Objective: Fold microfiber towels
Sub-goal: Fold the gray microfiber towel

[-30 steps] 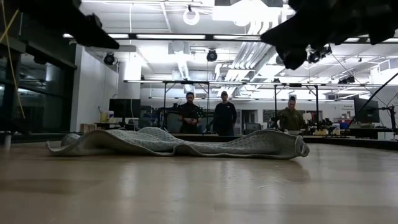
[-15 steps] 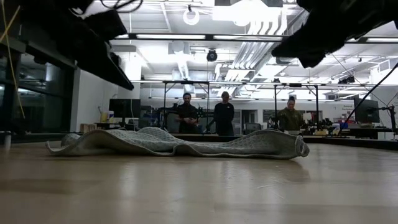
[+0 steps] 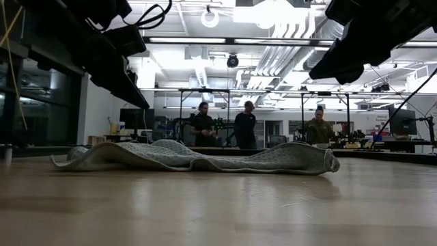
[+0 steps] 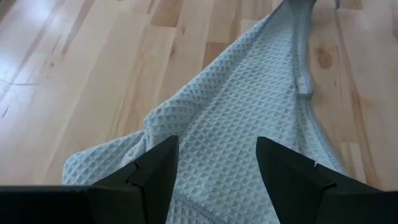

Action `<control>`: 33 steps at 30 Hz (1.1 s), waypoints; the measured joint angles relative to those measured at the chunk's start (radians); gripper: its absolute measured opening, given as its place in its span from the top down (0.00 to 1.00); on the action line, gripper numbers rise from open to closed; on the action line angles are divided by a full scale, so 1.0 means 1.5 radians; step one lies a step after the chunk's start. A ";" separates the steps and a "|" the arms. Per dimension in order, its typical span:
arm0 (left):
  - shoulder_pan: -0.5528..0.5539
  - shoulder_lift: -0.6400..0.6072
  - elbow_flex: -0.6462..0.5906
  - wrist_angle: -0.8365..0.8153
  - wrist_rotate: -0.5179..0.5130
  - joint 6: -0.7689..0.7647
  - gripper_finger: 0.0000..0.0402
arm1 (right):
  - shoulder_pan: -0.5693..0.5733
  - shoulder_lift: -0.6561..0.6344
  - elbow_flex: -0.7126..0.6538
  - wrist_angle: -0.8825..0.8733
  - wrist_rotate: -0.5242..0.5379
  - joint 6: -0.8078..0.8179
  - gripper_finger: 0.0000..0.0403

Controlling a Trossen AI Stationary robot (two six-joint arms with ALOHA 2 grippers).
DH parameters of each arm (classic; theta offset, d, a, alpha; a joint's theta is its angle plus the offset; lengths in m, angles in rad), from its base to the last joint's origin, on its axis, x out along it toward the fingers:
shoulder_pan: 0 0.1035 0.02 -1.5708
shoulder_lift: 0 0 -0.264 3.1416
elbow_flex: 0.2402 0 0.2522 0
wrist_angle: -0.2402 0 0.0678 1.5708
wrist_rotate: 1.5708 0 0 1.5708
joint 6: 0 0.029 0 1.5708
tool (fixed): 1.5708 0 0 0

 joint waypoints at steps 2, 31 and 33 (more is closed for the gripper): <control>0.000 0.000 0.000 0.000 0.000 0.000 0.47 | 0.000 0.008 0.000 -0.002 0.003 0.014 0.83; 0.261 0.077 0.000 -0.069 0.343 0.017 0.47 | -0.001 0.098 0.000 0.069 0.005 0.064 0.64; 0.281 0.088 0.000 -0.073 0.361 0.015 0.47 | -0.001 0.098 0.000 0.069 0.005 0.063 0.64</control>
